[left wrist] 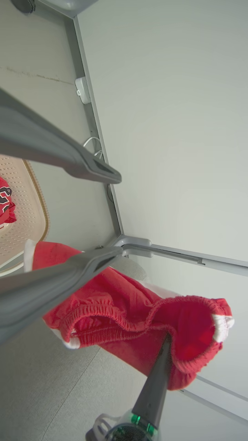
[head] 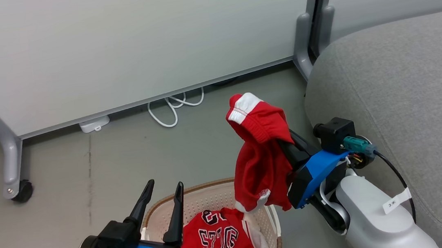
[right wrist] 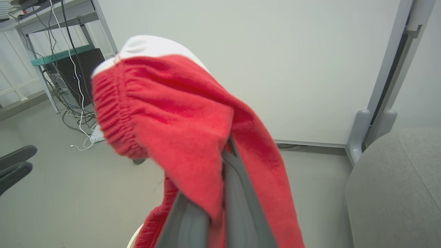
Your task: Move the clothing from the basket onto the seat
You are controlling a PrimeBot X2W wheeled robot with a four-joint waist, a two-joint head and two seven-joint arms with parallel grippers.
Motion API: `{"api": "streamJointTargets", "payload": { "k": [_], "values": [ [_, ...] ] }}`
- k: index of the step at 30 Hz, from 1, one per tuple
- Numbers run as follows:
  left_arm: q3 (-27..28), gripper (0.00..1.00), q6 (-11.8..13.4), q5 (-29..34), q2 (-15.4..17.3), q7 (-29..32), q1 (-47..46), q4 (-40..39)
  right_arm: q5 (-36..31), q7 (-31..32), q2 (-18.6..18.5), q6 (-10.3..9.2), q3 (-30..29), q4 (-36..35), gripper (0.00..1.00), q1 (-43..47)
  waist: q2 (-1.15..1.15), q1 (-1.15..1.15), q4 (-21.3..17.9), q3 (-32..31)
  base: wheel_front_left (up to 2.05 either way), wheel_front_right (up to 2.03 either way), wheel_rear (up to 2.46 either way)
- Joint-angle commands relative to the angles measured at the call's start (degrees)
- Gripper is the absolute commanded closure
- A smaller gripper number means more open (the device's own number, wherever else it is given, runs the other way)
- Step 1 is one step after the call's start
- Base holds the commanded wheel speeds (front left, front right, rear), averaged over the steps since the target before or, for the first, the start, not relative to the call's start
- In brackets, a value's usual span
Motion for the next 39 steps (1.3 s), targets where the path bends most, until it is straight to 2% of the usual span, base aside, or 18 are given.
{"api": "streamJointTargets", "payload": {
  "k": [1,8,29,36,39],
  "values": [
    [-0.34,0.00,-0.26,0.12,0.02,-0.29,0.04,-0.22,-0.37,-0.21,-0.12,0.01,-0.28,-0.28,1.00,0.67,0.00,0.00,-0.89,0.00,0.00,0.00,0.00],
    [-1.05,0.00,-0.29,-0.43,0.74,-0.28,-0.94,-0.70,-0.61,-0.20,-0.12,0.01,-0.76,-0.62,1.00,0.74,0.00,0.00,-5.21,0.38,0.00,0.00,0.00],
    [-2.10,0.00,-0.29,-0.23,2.56,-0.28,-3.35,-1.21,0.11,-0.20,-0.09,0.01,-2.24,-2.29,1.00,0.76,0.00,0.00,-22.85,3.79,0.00,0.00,0.00],
    [-2.10,0.00,-0.30,-0.12,3.08,-0.28,-3.64,-1.49,0.07,-0.20,-0.07,0.01,-3.01,-2.91,1.00,1.22,0.00,0.00,-26.86,4.40,0.00,0.00,0.00],
    [-3.26,0.00,-0.30,-0.11,3.21,-0.29,-4.55,-1.22,-0.45,-0.20,-0.06,0.01,-4.60,-3.29,1.00,1.71,0.00,0.00,-27.31,5.04,0.00,0.00,0.00]
  ]
}}
